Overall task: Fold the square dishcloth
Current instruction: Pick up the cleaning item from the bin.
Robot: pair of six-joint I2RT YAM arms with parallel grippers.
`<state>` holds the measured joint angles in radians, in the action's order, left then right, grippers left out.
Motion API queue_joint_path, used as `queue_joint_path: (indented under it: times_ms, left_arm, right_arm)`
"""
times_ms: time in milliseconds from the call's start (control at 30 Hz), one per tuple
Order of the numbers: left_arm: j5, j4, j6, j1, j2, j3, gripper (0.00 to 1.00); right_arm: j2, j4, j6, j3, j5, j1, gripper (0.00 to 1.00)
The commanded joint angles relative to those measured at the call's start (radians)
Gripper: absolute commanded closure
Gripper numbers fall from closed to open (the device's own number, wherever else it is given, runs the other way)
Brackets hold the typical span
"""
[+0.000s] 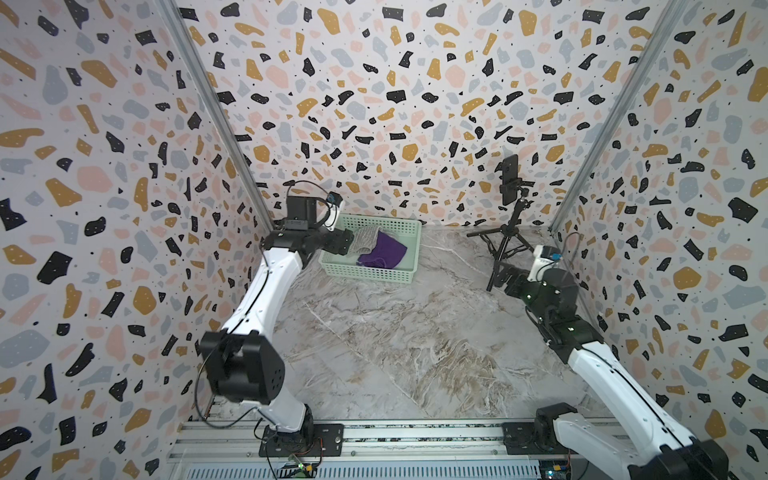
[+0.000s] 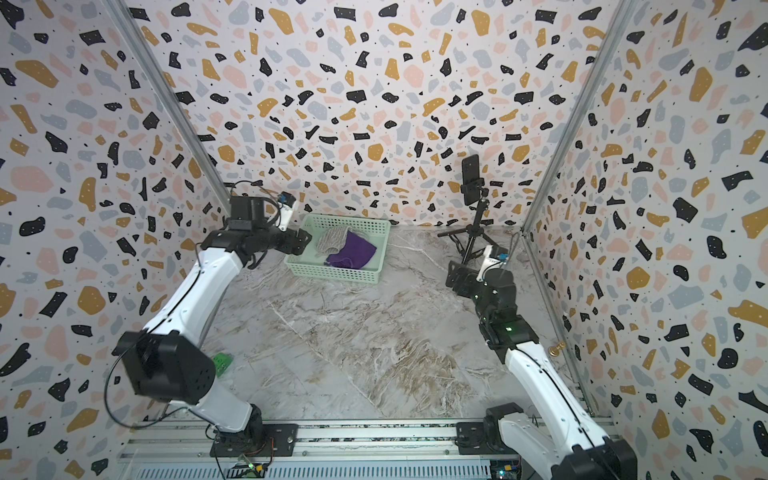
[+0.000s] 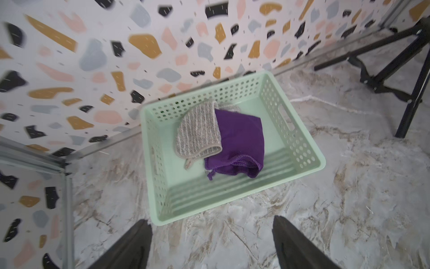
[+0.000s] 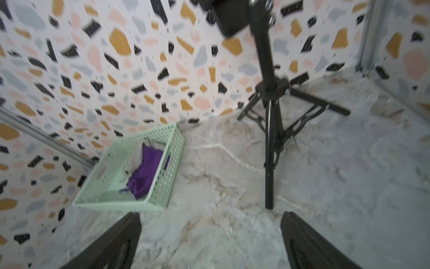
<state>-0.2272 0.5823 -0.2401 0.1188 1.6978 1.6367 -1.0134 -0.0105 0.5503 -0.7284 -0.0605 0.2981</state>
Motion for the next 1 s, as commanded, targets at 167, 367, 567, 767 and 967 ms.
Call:
queue_joint_path:
  times_ms: [167,367,567,767,967]
  left_arm:
    - [0.126,0.196,-0.027,0.117,0.385,0.347,0.39]
    - [0.145,0.264,-0.009,0.120,0.664,0.674,0.41]
    - [0.207,0.279,-0.013,0.131,0.837,0.863,0.41]
    - [0.299,0.226,-0.010,0.130,0.914,0.888,0.41]
    - [0.320,0.262,-0.014,0.127,0.969,0.923,0.68]
  right_arm:
    - [-0.190,0.240,-0.008,-0.052,-0.281,0.223,0.01]
    - [-0.305,0.188,-0.037,-0.070,-0.343,0.354,0.05]
    - [-0.335,0.111,-0.041,-0.046,-0.306,0.390,0.07]
    - [-0.341,0.067,-0.045,-0.033,-0.277,0.414,0.07]
    - [-0.357,0.063,-0.068,-0.040,-0.285,0.437,0.09]
